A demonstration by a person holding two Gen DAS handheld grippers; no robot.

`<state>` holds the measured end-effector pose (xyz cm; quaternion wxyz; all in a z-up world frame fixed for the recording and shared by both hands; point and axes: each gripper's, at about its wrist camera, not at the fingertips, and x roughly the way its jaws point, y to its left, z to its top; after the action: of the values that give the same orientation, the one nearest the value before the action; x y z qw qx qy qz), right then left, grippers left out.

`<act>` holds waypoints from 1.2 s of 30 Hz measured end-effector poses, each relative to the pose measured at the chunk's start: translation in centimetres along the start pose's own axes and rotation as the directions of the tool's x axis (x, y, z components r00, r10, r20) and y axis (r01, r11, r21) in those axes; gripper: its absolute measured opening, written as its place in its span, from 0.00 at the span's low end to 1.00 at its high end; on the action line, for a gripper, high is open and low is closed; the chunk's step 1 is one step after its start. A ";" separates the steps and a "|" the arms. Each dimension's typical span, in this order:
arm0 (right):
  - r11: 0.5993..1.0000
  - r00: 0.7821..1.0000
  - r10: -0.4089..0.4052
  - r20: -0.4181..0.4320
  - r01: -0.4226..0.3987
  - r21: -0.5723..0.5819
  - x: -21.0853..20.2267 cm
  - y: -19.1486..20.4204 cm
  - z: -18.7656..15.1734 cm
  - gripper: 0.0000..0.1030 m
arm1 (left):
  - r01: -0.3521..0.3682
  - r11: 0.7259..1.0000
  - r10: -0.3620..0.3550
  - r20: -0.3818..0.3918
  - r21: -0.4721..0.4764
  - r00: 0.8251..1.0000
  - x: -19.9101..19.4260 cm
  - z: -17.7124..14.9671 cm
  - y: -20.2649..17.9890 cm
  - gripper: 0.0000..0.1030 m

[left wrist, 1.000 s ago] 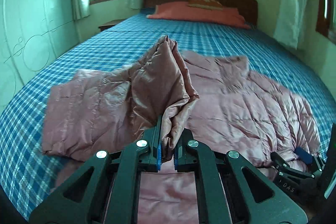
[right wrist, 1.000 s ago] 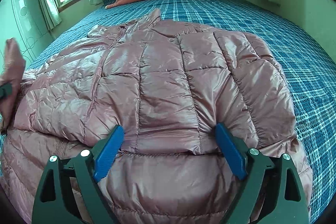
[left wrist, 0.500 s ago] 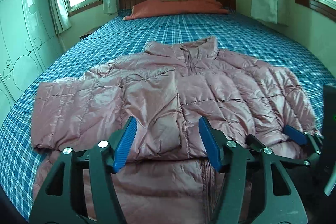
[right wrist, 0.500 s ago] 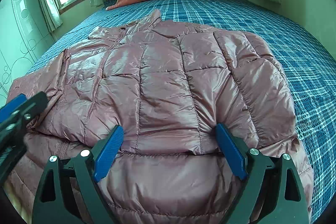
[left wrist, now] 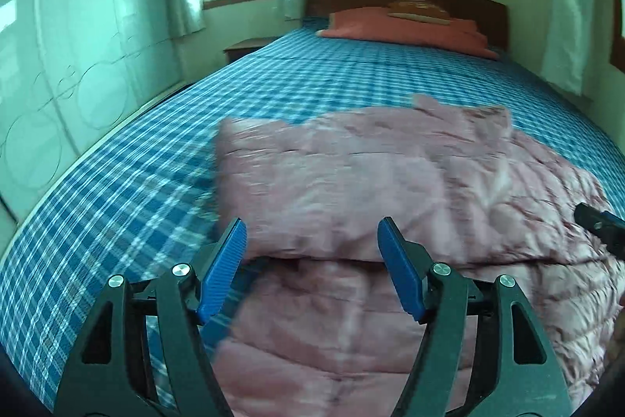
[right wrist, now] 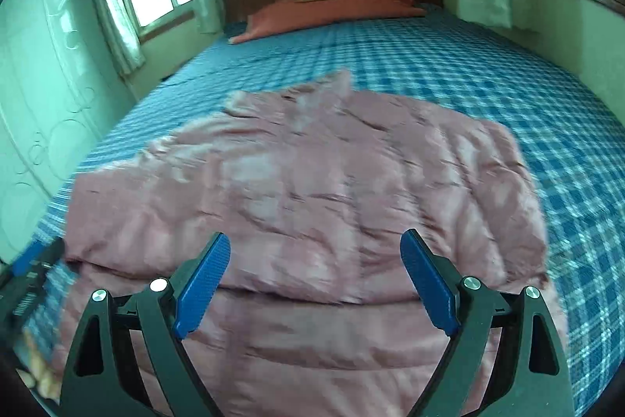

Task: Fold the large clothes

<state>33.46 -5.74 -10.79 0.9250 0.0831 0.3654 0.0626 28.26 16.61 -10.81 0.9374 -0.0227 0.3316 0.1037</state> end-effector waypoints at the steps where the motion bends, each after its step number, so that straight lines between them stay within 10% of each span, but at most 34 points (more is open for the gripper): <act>1: 1.000 1.000 0.022 -0.015 -0.022 -0.002 0.7 1.0 0.3 0.85 | -0.013 1.000 0.013 -0.006 -0.022 1.000 0.3 0.0 1.0 0.67; 6: 0.998 0.989 0.061 -0.132 -0.059 0.012 5.6 4.2 0.6 0.68 | -0.055 0.998 0.054 -0.024 -0.040 0.998 1.2 -0.2 3.6 0.67; 11: 0.992 0.974 0.123 -0.191 -0.117 0.038 8.0 5.2 -0.3 0.10 | -0.056 0.997 0.054 -0.047 -0.045 0.997 1.8 -0.6 4.7 0.67; 21: 0.999 0.999 -0.052 -0.012 0.052 0.009 1.0 -2.2 1.3 0.08 | -0.043 0.998 0.042 -0.033 -0.050 0.999 1.9 0.0 5.0 0.68; 31: 0.980 0.981 -0.181 -0.067 0.186 0.078 1.4 -12.1 -0.5 0.08 | -0.011 1.000 0.011 -0.053 0.003 0.999 3.3 0.8 2.2 0.68; 36: 0.975 0.982 -0.172 -0.073 0.180 0.128 1.2 -13.5 -0.4 0.23 | -0.001 1.000 0.003 -0.071 0.027 0.997 4.7 1.8 0.7 0.68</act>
<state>34.77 -18.67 -14.54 0.9076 0.1105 0.4029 -0.0417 32.76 18.38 -12.35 0.9252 -0.0136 0.3659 0.0993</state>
